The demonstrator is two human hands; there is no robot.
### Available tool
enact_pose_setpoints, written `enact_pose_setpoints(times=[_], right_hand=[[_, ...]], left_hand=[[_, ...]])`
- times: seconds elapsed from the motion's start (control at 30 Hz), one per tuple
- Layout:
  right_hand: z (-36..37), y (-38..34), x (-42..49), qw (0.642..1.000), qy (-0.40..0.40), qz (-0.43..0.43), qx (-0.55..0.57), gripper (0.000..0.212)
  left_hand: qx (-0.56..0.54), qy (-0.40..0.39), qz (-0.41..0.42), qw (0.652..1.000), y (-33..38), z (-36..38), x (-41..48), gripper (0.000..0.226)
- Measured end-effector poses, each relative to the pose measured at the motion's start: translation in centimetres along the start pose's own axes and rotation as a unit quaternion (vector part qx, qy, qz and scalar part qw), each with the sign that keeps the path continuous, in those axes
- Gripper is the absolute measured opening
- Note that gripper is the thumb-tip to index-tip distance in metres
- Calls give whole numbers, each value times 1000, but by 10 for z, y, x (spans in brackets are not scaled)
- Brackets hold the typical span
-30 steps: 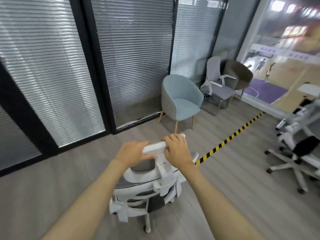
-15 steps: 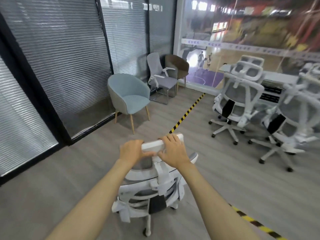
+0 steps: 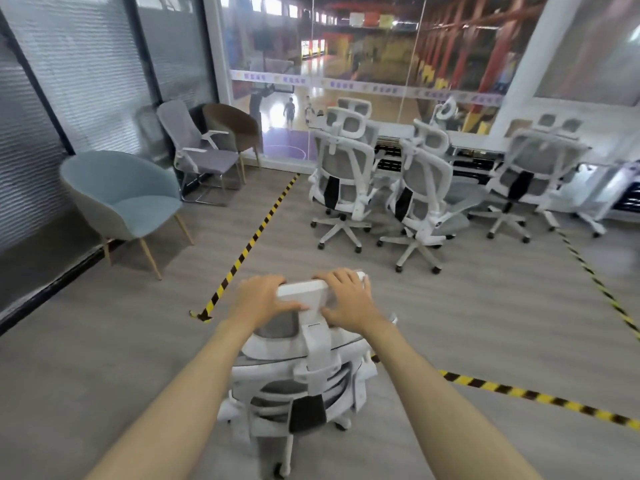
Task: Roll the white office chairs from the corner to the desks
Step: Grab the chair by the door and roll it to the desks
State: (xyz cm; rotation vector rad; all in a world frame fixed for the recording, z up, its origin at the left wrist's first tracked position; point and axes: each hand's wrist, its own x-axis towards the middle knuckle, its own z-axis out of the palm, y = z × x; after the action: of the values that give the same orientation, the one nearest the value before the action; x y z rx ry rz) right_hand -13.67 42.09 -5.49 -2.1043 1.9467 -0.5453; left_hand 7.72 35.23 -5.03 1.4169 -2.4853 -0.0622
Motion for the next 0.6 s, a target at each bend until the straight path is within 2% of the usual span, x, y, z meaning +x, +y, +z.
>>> enact_pose_setpoints(times=[0.3, 0.6], right_hand=[[-37, 106, -54, 987, 112, 105, -53, 55], [-79, 218, -79, 952, 222, 172, -122, 47]], left_hand=[[-64, -86, 77, 991, 121, 22, 57, 66], [-65, -95, 161, 980, 230, 61, 135, 73]])
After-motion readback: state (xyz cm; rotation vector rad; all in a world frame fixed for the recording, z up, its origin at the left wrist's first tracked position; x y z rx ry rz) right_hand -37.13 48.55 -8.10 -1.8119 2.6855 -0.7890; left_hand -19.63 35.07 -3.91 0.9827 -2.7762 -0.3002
